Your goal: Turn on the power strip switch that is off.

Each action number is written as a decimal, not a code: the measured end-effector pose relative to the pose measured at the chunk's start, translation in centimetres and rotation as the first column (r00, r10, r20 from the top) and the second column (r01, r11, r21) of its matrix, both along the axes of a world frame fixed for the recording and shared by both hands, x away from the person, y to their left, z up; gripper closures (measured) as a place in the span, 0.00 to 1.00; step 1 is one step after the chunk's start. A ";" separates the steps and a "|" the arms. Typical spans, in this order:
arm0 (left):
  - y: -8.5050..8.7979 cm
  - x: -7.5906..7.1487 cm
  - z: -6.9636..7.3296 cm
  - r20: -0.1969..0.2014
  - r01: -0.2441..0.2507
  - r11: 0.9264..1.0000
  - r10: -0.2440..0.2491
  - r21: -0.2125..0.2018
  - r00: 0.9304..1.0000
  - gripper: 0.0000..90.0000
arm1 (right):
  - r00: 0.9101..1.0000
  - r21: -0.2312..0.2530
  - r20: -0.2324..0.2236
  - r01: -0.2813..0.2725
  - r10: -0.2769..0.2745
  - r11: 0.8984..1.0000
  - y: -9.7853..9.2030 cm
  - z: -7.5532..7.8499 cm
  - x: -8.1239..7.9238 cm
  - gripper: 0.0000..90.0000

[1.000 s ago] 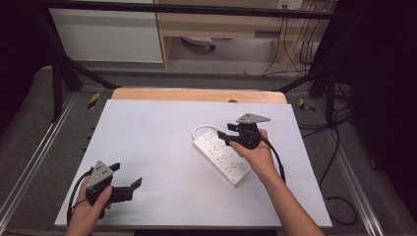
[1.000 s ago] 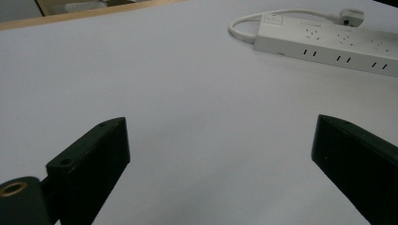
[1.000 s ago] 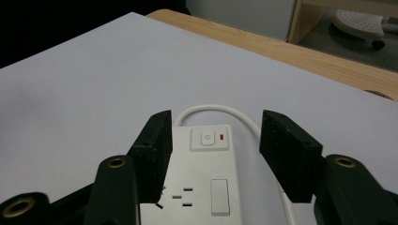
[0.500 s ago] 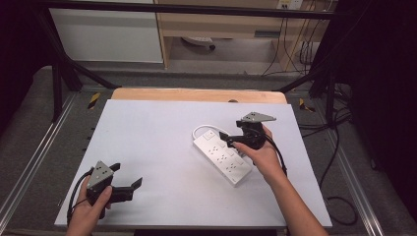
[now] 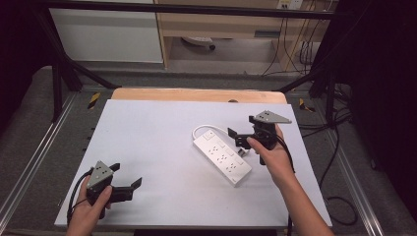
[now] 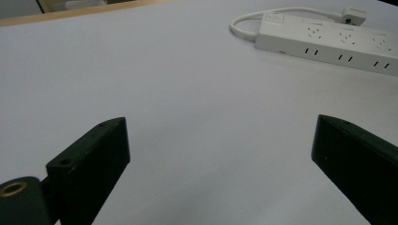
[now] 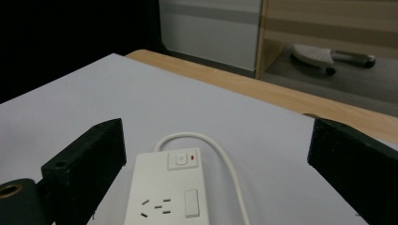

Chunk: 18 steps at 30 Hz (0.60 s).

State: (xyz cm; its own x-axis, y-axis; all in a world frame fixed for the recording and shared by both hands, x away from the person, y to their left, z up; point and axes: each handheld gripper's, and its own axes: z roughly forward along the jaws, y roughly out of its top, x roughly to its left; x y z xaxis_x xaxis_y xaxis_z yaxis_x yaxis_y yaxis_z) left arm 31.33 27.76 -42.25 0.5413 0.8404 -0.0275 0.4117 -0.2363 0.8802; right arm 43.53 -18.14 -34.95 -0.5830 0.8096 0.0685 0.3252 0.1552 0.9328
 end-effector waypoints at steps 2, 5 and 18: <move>0.0 0.0 0.0 -0.003 -0.001 1.000 0.001 -0.004 1.000 0.05 | 0.999 0.000 0.033 0.026 -0.026 1.000 -0.3 0.2 -0.3 0.06; 0.0 0.0 0.0 -0.003 -0.003 1.000 0.003 -0.008 1.000 0.05 | 0.997 0.007 0.059 0.043 -0.043 0.999 -1.1 0.6 -0.9 0.07; 0.1 0.0 0.0 -0.002 -0.005 1.000 0.005 -0.016 1.000 0.05 | 0.981 0.028 0.158 0.105 -0.108 0.994 -6.3 0.0 -5.2 0.06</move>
